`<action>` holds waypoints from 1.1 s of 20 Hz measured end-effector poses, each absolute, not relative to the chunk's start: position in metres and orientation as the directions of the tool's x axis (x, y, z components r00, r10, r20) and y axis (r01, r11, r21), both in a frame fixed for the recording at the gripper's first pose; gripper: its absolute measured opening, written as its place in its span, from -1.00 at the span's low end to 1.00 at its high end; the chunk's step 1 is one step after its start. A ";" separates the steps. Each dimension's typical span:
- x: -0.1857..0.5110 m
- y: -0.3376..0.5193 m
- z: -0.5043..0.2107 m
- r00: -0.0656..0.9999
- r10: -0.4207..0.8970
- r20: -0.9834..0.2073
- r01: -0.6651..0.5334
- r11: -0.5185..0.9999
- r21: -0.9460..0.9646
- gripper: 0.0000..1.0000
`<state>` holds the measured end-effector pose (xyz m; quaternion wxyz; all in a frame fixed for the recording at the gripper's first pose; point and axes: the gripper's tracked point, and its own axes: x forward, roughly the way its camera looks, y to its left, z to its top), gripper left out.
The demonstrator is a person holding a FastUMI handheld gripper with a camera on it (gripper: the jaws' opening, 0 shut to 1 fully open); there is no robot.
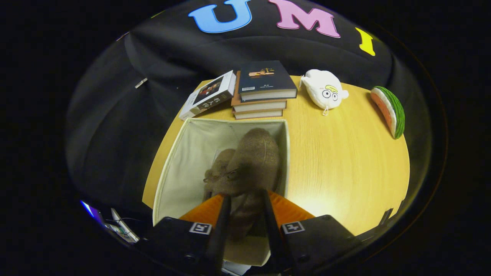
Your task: Open the storage box then place both shoes into the box .Put the left shoe in first, then the right shoe, with the right side of both shoes facing outward in a uniform manner.
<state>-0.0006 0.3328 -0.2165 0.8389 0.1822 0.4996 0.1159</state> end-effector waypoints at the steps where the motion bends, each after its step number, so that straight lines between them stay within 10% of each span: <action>1: -0.001 0.338 -0.212 0.484 0.390 -0.784 -0.021 0.900 0.435 0.14; 5: 0.000 0.340 -0.204 0.493 0.406 -0.770 -0.035 0.893 0.449 0.84; 22: 0.032 0.249 -0.188 0.622 0.352 -0.699 0.050 0.873 0.485 0.96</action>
